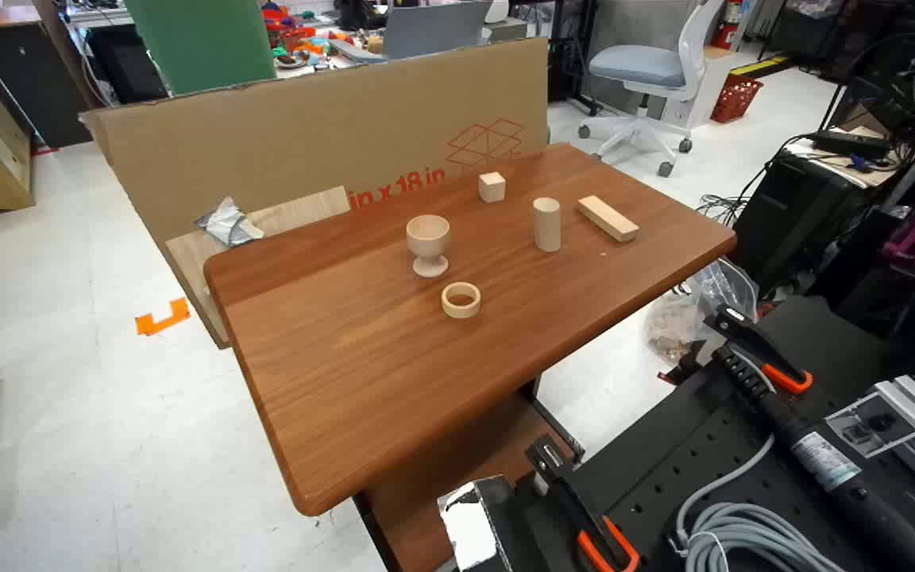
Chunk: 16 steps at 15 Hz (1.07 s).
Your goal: Put the wooden cup on the wooden ring
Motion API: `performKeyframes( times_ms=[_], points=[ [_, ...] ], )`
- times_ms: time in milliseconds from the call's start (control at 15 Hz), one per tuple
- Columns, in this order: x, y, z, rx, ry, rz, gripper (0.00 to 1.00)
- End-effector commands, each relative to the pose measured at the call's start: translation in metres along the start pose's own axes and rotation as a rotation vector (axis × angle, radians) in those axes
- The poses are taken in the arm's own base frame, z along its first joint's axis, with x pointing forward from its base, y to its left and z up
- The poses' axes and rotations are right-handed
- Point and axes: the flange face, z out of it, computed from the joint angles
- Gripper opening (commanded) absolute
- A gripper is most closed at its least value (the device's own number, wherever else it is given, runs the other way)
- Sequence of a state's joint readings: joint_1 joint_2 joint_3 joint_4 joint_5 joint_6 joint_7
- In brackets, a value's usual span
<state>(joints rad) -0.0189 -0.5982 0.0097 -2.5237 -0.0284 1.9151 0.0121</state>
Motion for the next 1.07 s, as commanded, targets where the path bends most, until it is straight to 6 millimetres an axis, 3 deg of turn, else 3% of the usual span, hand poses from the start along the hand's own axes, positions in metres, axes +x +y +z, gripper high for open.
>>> performKeyframes(
  times_ms=[0,800,1000],
  points=[
    [0.0,0.0,-0.001,0.0,-0.001,0.0,1.0],
    [0.0,0.0,-0.001,0.0,-0.001,0.0,1.0],
    [0.021,-0.007,0.003,0.014,0.046,0.013,1.0]
  ],
)
